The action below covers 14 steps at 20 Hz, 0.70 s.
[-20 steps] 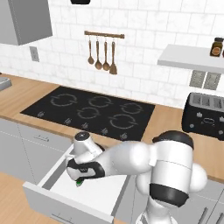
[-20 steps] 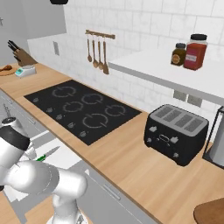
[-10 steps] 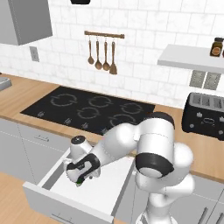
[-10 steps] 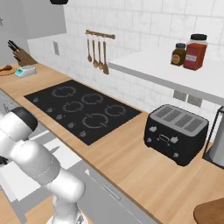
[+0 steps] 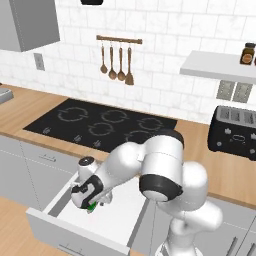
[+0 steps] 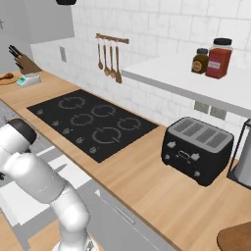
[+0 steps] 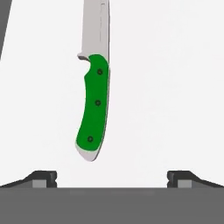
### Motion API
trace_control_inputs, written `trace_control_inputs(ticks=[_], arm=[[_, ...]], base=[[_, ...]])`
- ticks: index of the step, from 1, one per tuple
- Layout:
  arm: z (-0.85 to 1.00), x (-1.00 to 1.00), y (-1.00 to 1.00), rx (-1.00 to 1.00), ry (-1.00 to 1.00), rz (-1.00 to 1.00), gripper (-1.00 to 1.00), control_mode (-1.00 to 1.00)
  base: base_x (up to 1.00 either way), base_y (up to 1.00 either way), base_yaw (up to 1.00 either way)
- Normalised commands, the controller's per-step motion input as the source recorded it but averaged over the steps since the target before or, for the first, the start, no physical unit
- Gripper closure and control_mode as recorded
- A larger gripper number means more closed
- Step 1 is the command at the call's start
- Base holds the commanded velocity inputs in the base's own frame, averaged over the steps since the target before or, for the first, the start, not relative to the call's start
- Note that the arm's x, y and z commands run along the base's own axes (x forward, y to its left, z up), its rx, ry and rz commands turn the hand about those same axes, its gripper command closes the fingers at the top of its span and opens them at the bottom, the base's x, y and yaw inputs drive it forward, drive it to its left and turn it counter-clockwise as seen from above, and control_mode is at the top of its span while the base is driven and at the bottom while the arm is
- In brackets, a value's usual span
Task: Pick up the knife from the drawer and place it on the cutting board. Then place the meat from the plate to the cutting board.
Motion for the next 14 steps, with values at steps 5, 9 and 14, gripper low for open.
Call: trace_control_inputs(ticks=[5,9,14], arm=[[-0.09,0.10,0.09,-0.02,0.01,-0.01,-1.00,-1.00],[-0.13,0.08,0.00,0.00,0.02,0.00,-1.00,-1.00],[-0.20,0.00,-0.03,0.00,0.03,0.00,-1.00,-1.00]], base=[[0.00,0.00,0.00],[0.00,0.00,0.00],[0.00,0.00,0.00]])
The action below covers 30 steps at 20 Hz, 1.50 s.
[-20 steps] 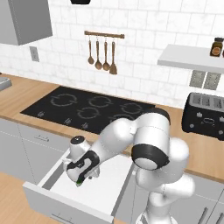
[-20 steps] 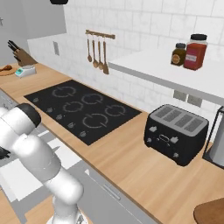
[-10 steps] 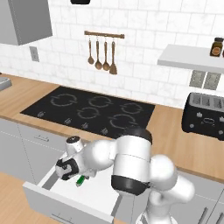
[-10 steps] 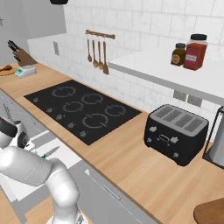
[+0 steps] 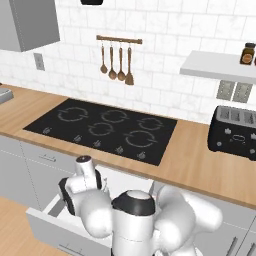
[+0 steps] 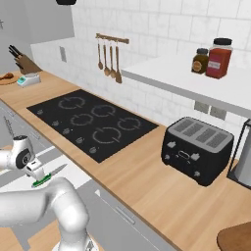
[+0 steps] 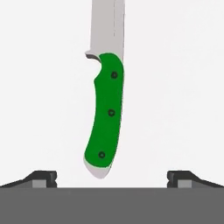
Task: Pick up the knife from the drawer and place it on the cutting board. Then place the meat from the plate to the cutting board.
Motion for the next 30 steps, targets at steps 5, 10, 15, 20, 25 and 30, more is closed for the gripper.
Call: trace_control_inputs(ticks=[5,10,15,20,25,30], arm=[[-0.29,0.04,0.00,0.00,0.02,0.00,-1.00,-1.00],[-0.33,0.19,0.00,0.00,0.00,0.00,-1.00,-1.00],[-0.40,0.21,0.00,0.00,0.02,0.00,-1.00,-1.00],[-0.53,0.01,0.00,-0.01,0.07,0.00,1.00,-1.00],[-0.09,-0.15,0.03,0.00,0.09,0.00,1.00,-1.00],[0.20,-0.61,0.18,0.00,0.02,0.01,1.00,-1.00]], base=[[0.00,0.00,0.00],[0.00,0.00,0.00],[0.00,0.00,0.00],[0.00,0.00,0.00],[0.00,0.00,0.00],[0.00,0.00,0.00]])
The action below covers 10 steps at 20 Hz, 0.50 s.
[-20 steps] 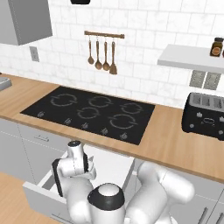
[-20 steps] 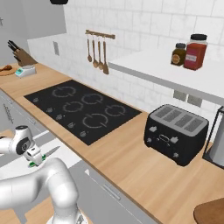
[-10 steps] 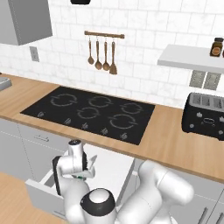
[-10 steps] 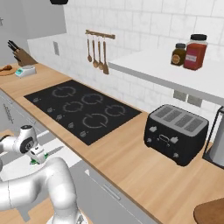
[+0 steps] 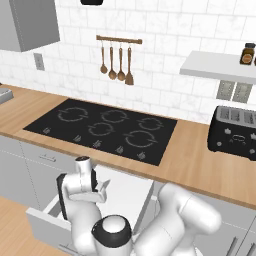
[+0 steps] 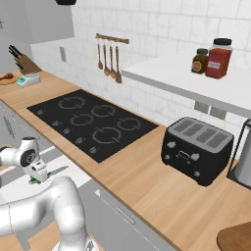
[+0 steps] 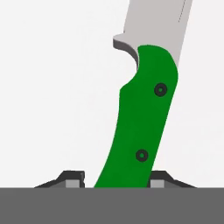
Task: Pick up the knife from the drawer and place it on the cutting board. Then place the meat from the plate to the cutting board.
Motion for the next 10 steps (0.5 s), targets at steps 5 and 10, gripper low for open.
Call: trace_control_inputs(ticks=[5,10], arm=[[0.97,-1.00,0.18,0.00,-0.07,0.06,1.00,-1.00],[1.00,-0.86,-0.01,-0.03,-0.19,0.02,1.00,-1.00]], base=[[0.00,0.00,0.00],[0.00,0.00,0.00]])
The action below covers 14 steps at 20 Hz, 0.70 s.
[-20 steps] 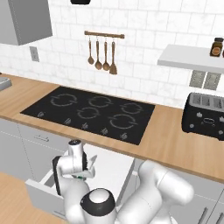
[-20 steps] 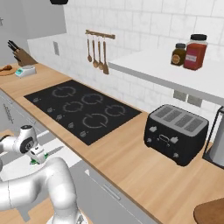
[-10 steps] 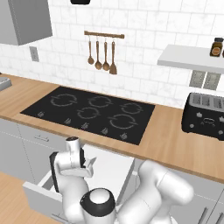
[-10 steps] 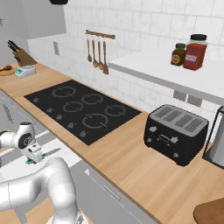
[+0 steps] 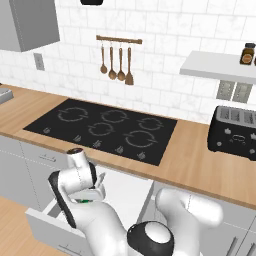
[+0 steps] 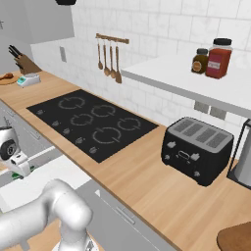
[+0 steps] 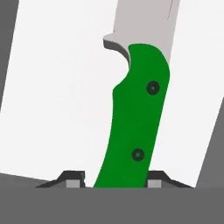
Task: Pick up the knife from the drawer and place it on the cutting board. Then place the meat from the plate to the cutting board.
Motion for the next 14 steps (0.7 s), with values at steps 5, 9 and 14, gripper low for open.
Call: trace_control_inputs(ticks=[5,9,14], arm=[[1.00,-0.59,-0.53,0.00,-0.27,0.00,1.00,-1.00],[1.00,-0.35,-0.87,0.00,-0.34,0.00,1.00,-1.00],[0.99,-0.46,-1.00,0.15,-0.29,0.00,1.00,-1.00]], base=[[0.00,0.00,0.00],[0.00,0.00,0.00],[0.00,0.00,0.00]])
